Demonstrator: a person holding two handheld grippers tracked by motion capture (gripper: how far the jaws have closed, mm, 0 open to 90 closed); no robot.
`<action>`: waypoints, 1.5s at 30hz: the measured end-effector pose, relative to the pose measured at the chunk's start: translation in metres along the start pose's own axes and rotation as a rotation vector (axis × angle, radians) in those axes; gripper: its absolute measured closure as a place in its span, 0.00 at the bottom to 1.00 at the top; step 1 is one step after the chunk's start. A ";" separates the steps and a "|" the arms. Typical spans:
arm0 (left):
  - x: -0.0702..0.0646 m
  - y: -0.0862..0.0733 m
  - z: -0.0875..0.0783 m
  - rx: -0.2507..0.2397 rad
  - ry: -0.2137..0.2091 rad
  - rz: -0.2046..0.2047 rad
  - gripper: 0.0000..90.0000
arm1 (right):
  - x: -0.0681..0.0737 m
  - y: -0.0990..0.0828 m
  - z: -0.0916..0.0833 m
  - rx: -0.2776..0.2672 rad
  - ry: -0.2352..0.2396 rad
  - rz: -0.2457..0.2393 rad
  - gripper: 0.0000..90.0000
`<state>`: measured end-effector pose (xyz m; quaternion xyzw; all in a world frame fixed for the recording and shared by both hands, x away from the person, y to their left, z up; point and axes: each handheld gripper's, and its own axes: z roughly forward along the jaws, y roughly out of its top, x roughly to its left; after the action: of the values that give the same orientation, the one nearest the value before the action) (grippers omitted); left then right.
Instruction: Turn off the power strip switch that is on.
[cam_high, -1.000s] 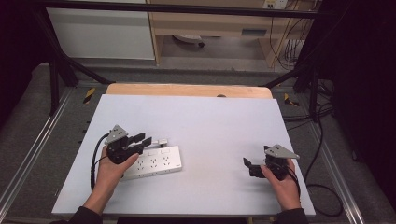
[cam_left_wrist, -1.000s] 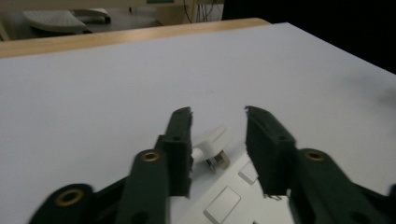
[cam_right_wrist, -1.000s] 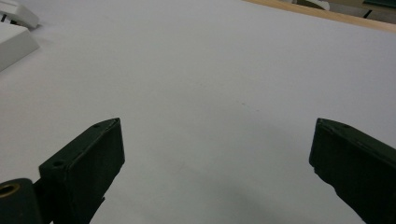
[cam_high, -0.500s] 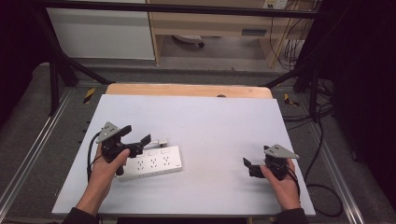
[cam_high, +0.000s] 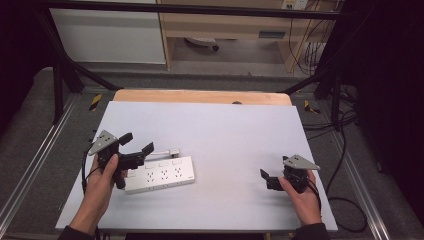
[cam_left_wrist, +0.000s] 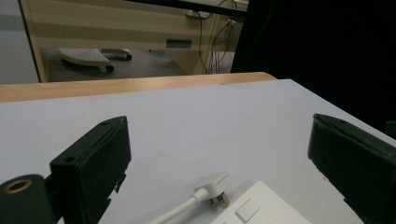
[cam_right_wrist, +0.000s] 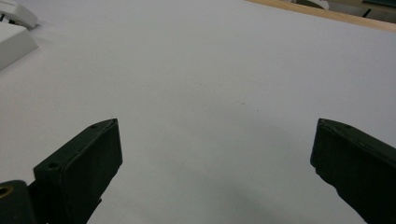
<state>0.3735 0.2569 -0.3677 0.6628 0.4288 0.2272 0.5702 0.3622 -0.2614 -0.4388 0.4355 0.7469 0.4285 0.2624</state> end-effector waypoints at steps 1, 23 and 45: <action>0.001 0.000 -0.002 -0.002 0.000 0.000 0.06 | 0.000 0.000 0.000 -0.001 0.003 -0.001 0.03; 0.013 0.000 -0.049 -0.035 0.036 -0.006 0.06 | -0.001 0.000 0.000 -0.002 0.013 0.005 0.03; 0.021 -0.024 -0.080 -0.054 0.024 -0.015 0.05 | -0.002 -0.001 -0.001 -0.003 0.008 0.009 0.03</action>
<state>0.3144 0.3188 -0.3747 0.6412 0.4344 0.2420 0.5844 0.3622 -0.2636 -0.4391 0.4368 0.7453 0.4324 0.2582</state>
